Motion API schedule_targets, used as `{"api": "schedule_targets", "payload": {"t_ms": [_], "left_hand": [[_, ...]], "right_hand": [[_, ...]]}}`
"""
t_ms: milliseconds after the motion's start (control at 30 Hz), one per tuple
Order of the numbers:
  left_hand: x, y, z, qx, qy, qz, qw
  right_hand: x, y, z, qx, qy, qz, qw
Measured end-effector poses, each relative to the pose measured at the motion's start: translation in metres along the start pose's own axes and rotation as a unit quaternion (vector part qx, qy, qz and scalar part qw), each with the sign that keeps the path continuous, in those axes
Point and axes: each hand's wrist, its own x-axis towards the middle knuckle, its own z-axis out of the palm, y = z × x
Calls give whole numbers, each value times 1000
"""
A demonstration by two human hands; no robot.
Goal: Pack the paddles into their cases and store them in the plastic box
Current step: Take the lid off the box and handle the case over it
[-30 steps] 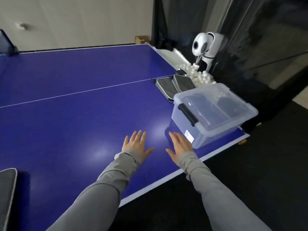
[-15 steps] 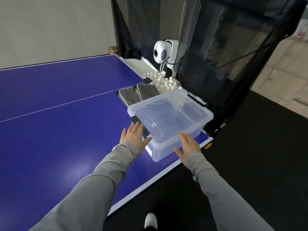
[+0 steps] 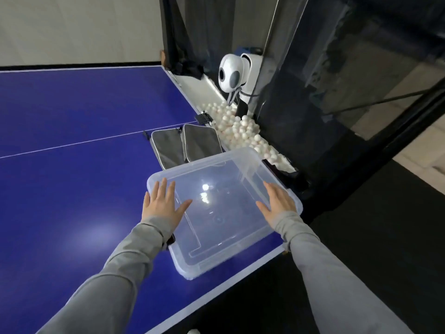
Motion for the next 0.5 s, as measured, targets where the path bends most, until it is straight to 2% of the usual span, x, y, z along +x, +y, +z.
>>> {"api": "schedule_targets", "payload": {"t_ms": [133, 267, 367, 500], "left_hand": [[0, 1, 13, -45, 5, -62, 997], [-13, 3, 24, -141, 60, -151, 977], [-23, 9, 27, -259, 76, -245, 931], [-34, 16, 34, -393, 74, -355, 845]], "right_hand": [[45, 18, 0, 9, -10, -26, 1000], [87, 37, 4, 34, -21, -37, 999], [111, 56, 9, 110, -15, -7, 994], [135, 79, 18, 243, -57, 51, 967]]}}
